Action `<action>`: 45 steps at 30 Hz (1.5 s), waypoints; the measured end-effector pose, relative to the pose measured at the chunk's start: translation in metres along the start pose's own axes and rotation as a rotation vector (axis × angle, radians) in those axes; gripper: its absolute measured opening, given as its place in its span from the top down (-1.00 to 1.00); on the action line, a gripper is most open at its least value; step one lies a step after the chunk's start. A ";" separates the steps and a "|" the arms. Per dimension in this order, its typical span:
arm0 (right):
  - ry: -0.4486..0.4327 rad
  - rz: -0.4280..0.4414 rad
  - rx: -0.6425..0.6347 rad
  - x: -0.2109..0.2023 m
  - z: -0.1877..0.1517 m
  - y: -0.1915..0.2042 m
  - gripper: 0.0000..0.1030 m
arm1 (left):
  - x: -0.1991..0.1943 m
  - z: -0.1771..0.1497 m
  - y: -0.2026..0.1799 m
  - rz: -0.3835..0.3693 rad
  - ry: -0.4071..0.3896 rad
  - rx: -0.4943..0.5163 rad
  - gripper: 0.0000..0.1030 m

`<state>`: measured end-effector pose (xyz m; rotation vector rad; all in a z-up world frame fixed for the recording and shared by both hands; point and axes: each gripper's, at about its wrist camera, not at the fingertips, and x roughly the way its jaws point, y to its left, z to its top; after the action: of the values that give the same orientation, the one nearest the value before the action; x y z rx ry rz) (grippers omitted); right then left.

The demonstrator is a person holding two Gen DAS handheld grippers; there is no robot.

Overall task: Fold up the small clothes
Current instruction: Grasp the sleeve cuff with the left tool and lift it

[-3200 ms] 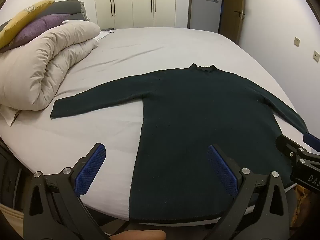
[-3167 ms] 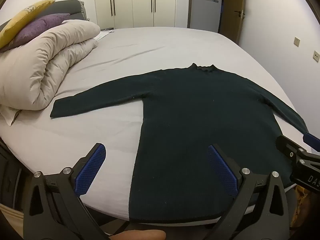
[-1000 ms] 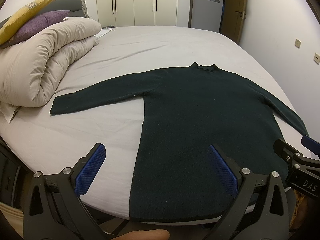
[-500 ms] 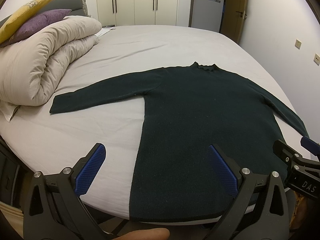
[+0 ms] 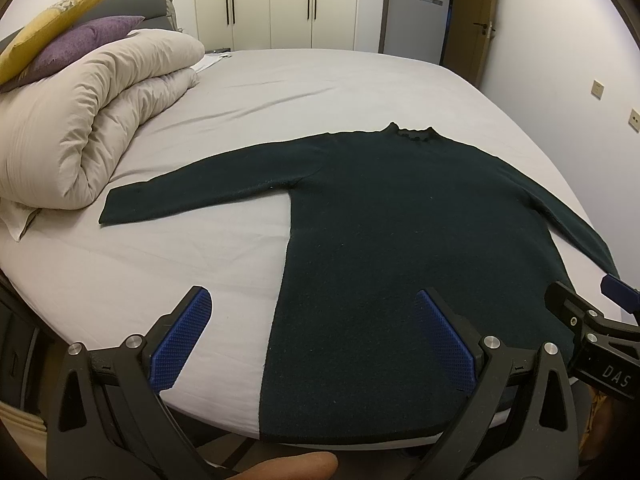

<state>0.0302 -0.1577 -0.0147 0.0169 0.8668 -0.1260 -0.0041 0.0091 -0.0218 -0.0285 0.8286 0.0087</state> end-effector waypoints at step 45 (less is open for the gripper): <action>0.093 0.395 0.190 0.086 0.029 0.037 -0.91 | 0.233 0.007 0.387 -0.410 -0.111 -1.432 0.07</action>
<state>0.1111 -0.1319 -0.0625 0.3725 0.9259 0.1646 0.1511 0.3954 -0.1974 -1.5267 0.5464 0.2135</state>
